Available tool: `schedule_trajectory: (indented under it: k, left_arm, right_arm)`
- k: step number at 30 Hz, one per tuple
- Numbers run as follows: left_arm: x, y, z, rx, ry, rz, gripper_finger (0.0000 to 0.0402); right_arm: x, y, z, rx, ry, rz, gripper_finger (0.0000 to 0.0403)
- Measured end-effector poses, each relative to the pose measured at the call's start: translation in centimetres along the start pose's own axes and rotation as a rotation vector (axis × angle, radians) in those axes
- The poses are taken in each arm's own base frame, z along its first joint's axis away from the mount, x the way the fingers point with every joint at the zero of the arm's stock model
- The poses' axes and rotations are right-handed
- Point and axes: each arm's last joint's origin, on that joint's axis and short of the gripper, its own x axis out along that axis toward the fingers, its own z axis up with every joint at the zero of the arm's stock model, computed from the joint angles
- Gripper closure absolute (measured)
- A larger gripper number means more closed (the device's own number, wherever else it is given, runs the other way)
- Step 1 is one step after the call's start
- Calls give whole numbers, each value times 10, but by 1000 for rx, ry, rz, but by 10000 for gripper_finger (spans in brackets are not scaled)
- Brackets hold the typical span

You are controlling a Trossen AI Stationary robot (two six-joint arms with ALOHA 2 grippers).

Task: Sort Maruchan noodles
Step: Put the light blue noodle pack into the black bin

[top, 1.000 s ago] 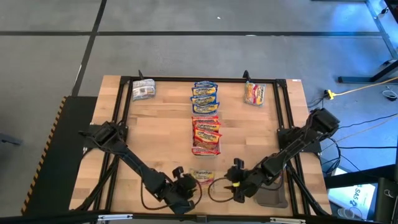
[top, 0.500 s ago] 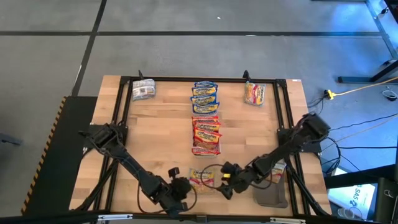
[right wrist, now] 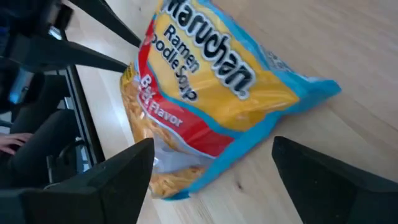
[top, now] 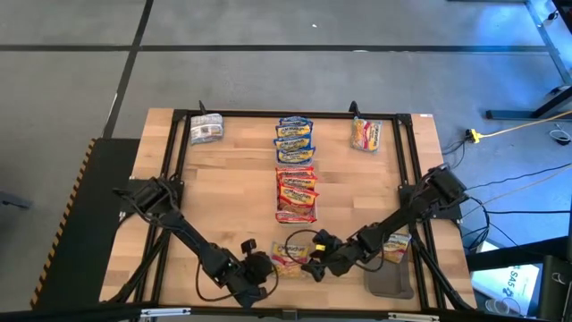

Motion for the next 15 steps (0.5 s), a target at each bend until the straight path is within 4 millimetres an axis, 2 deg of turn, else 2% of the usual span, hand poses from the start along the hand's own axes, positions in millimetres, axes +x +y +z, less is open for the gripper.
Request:
schedule_trajectory:
  k: [6, 15]
  left_arm:
    - [9, 8, -2, -47, -32, -40, 301]
    - [12, 6, 5, -21, -69, -113, 301]
  right_arm:
    - [1, 1, 1, -7, -52, 15, 73]
    - [14, 1, 1, -32, -162, 92, 76]
